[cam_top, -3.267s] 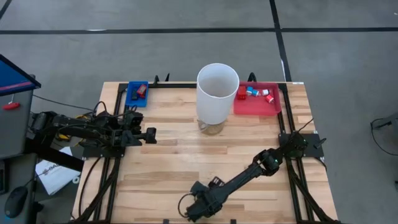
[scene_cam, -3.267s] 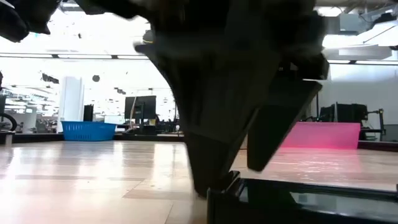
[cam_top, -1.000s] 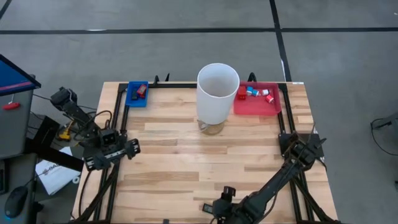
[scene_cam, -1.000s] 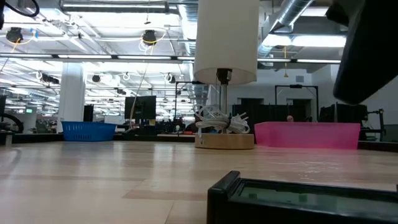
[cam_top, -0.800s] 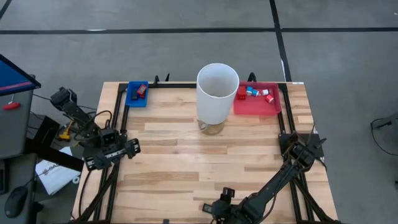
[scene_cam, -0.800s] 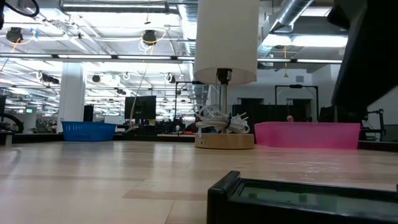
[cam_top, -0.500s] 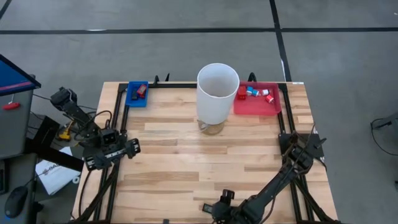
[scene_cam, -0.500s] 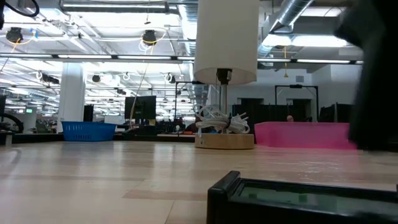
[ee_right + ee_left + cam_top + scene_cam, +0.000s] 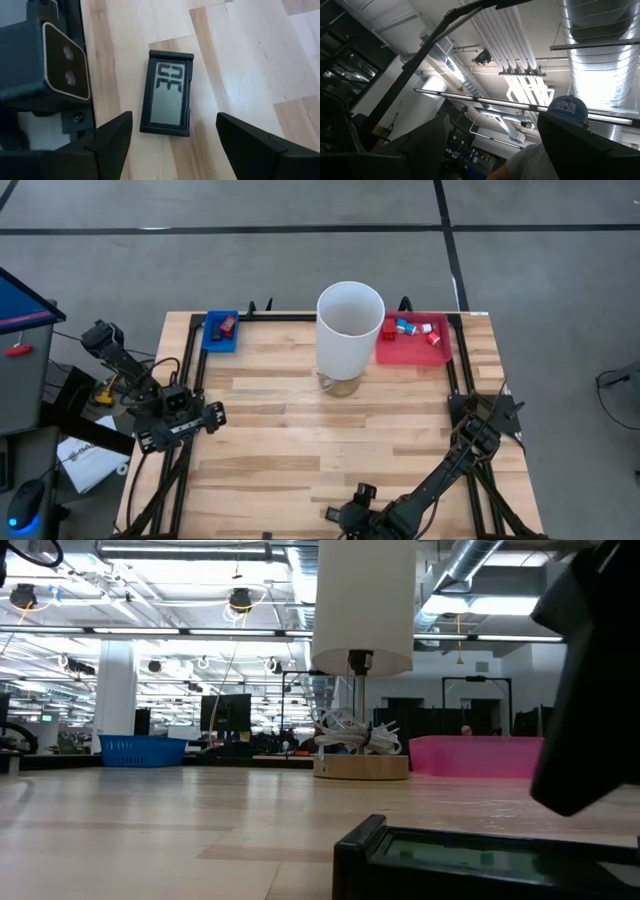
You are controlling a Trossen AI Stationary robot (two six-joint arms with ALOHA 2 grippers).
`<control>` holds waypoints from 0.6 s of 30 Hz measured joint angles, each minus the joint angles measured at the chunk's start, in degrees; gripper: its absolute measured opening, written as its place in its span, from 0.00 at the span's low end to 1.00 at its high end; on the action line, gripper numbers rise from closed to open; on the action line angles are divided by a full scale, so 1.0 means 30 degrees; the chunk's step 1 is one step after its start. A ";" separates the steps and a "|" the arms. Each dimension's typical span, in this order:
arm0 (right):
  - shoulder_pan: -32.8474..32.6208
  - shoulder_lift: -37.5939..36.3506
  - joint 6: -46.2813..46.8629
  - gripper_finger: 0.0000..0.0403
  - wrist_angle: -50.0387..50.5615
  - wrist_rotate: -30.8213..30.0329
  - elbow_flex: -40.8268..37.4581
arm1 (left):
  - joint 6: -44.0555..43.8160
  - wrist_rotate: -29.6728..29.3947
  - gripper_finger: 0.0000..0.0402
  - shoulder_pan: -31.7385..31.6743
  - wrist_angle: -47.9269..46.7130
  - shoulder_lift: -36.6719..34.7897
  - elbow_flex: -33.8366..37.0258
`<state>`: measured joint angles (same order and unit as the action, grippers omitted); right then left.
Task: Pick & Place Office items
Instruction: Put the black digital timer into the blue bin
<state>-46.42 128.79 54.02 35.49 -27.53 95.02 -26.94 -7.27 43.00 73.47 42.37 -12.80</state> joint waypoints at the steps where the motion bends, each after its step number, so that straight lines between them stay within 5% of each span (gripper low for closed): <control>1: 0.0035 0.0000 0.0000 0.70 -0.0004 0.0001 0.0000 | 0.0000 0.0000 0.75 0.0000 -0.0006 0.0000 0.0000; 18: 0.0373 0.1013 0.0291 0.69 -0.0738 0.0437 0.0095 | 0.0029 0.0000 0.75 -0.0003 -0.0019 0.0000 0.0000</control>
<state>-45.30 131.83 54.89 33.28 -26.22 95.31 -26.85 -7.27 42.99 73.42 42.37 -12.80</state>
